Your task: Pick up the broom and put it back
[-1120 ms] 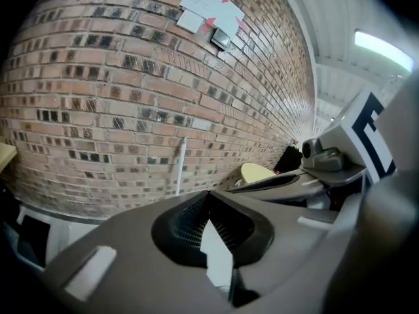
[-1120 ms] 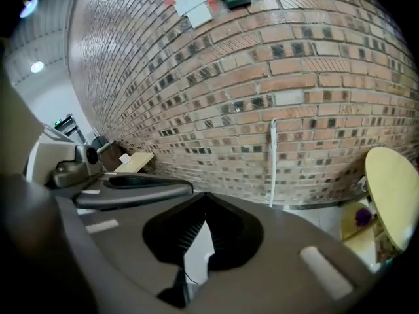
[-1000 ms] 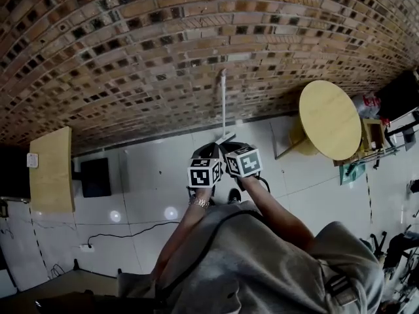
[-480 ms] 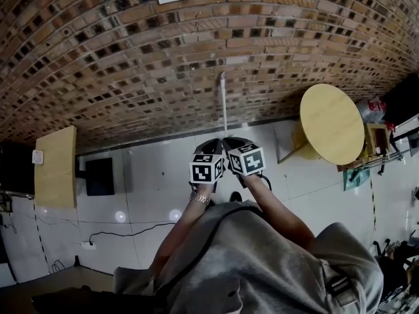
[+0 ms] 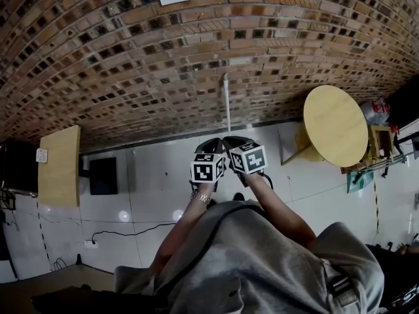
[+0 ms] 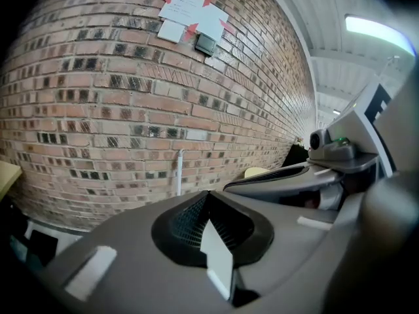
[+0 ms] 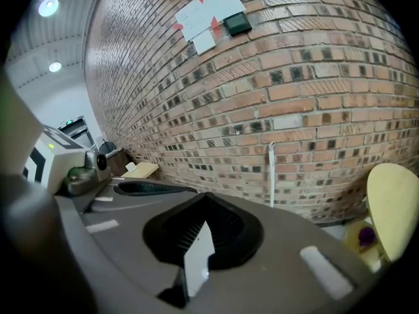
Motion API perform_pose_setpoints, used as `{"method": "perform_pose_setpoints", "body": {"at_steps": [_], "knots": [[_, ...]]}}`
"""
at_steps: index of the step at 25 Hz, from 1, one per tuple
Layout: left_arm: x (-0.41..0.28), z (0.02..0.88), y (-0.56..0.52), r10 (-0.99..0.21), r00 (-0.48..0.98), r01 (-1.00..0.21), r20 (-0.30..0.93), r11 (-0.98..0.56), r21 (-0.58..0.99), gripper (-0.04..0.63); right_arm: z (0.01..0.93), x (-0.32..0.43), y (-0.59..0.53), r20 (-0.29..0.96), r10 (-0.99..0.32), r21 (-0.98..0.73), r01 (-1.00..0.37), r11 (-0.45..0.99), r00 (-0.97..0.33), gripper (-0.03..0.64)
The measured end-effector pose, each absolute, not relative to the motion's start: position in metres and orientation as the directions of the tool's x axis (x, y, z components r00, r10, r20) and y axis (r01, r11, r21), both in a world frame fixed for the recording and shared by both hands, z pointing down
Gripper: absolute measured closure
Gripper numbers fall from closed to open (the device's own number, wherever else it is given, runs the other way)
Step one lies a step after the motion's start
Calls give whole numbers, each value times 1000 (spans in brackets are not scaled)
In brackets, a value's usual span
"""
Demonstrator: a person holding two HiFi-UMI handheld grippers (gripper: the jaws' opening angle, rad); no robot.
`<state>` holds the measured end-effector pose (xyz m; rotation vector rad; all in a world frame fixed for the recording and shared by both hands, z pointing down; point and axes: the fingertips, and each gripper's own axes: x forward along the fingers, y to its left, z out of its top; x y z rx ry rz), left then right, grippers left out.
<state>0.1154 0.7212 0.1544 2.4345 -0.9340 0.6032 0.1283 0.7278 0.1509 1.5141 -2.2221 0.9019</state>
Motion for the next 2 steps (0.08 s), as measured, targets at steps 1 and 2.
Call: {"method": "perform_pose_setpoints", "body": {"at_steps": [1,2], "knots": [[116,154,722,-501,672,-703,545,-663,258,624,151,129,728,568,-721,-327,-913,245,-397,623],[117,154,722,-501,671,-703,546,-663,256,624,152,130,729,569,-720,-328,-913,244,-397,623]]}}
